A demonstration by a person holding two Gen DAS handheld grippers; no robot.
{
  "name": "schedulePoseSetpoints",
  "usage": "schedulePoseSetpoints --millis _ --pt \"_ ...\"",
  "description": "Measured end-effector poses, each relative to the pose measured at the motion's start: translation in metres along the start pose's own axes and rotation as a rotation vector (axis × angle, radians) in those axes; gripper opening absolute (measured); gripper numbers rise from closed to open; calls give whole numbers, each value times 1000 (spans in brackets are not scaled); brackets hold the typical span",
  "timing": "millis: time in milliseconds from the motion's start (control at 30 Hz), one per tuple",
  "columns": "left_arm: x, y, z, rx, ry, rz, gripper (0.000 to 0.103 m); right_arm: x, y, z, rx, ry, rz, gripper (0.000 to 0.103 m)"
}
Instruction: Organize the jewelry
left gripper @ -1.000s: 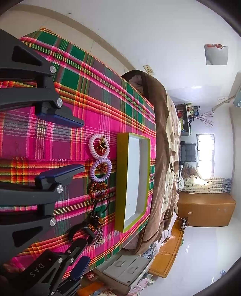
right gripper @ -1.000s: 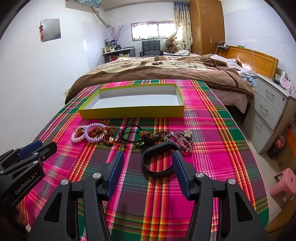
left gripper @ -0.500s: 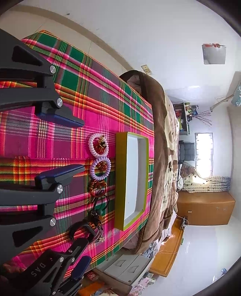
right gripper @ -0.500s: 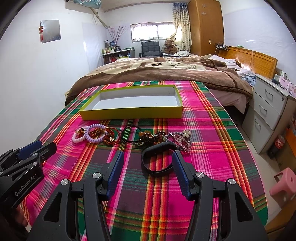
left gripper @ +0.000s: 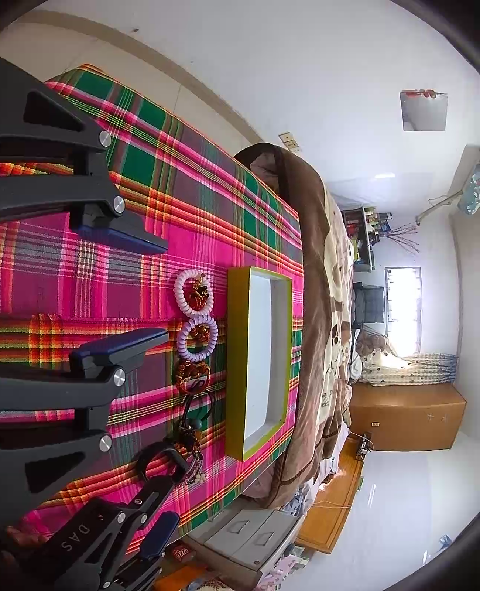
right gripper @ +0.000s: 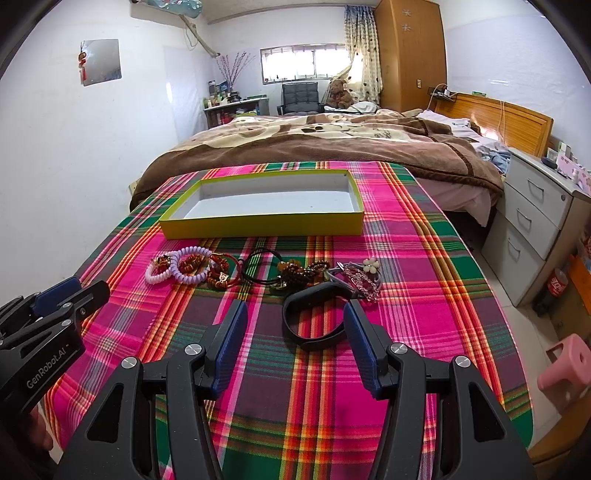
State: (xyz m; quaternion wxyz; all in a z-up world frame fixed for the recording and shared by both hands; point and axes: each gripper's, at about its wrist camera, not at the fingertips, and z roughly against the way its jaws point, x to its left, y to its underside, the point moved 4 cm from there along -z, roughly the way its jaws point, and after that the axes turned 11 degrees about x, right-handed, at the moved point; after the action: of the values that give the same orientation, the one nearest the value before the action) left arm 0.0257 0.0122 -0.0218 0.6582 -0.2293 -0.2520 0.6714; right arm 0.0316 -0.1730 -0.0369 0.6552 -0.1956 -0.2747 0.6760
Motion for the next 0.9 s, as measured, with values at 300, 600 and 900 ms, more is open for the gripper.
schedulePoseSetpoints --millis 300,600,900 --pt "1 3 1 3 2 1 41 0 0 1 -1 0 0 55" --pt "1 2 1 3 0 0 41 0 1 3 1 1 2 55" --pt "1 1 1 9 1 -1 41 0 1 1 10 2 2 55"
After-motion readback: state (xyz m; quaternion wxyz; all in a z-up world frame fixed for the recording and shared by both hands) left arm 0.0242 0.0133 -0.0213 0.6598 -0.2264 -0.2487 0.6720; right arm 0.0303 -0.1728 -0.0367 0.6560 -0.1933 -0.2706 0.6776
